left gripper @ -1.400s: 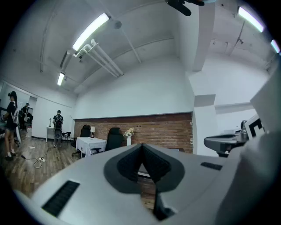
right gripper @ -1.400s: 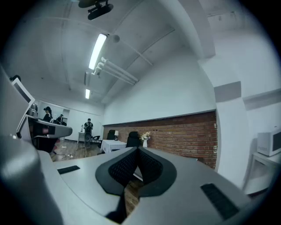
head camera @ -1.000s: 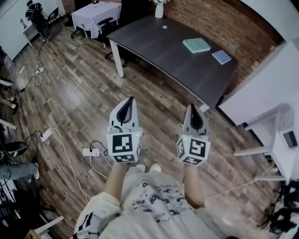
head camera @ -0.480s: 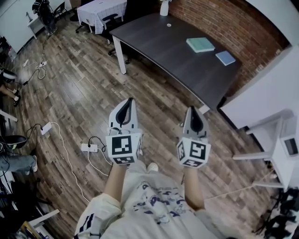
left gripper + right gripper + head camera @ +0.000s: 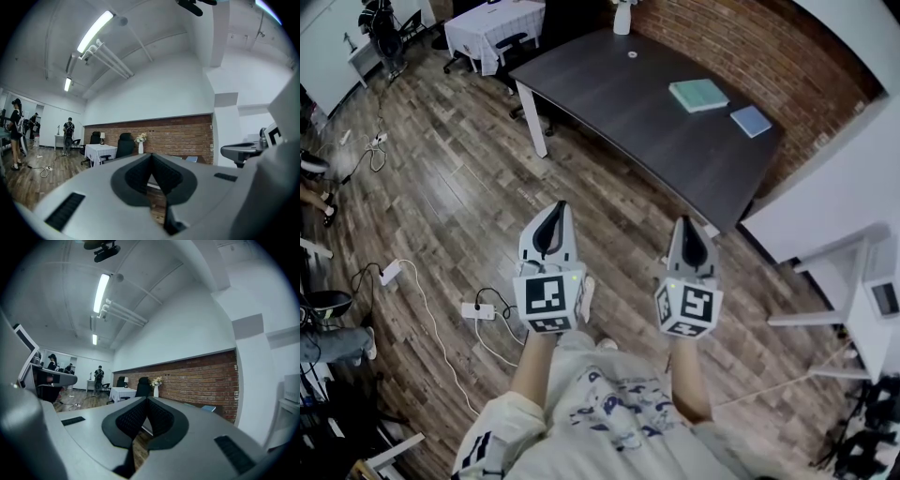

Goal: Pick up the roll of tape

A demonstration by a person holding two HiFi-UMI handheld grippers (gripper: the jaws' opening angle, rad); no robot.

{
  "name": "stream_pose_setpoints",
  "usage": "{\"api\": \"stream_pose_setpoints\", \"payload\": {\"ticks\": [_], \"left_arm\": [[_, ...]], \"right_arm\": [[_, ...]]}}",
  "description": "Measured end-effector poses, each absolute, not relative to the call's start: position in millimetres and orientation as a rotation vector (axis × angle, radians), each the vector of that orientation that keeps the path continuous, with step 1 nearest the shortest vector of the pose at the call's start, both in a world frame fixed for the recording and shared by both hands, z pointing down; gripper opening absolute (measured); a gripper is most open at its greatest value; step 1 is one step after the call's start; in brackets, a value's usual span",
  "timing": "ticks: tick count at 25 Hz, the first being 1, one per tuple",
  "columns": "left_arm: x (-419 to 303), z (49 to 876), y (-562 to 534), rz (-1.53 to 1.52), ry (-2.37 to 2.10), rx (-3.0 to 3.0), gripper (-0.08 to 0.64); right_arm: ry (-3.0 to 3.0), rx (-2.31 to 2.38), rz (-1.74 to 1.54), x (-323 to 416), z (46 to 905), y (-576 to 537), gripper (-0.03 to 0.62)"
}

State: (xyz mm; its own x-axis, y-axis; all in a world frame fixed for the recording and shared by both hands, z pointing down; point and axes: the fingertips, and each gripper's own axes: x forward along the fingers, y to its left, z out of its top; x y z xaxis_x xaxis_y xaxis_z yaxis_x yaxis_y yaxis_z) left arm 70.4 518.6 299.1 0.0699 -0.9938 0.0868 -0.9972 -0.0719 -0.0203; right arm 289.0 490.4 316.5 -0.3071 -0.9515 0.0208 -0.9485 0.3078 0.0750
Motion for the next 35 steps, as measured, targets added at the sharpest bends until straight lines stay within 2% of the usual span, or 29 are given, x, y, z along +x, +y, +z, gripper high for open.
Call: {"api": "stream_pose_setpoints", "payload": {"ticks": [19, 35], "left_arm": [[-6, 284, 292, 0.087, -2.043, 2.355, 0.002], [-58, 313, 187, 0.134, -2.038, 2.272, 0.002]], "right_arm": [[-2.432, 1.909, -0.114, 216, 298, 274, 0.005], [-2.416, 1.836, -0.038, 164, 329, 165, 0.005]]}}
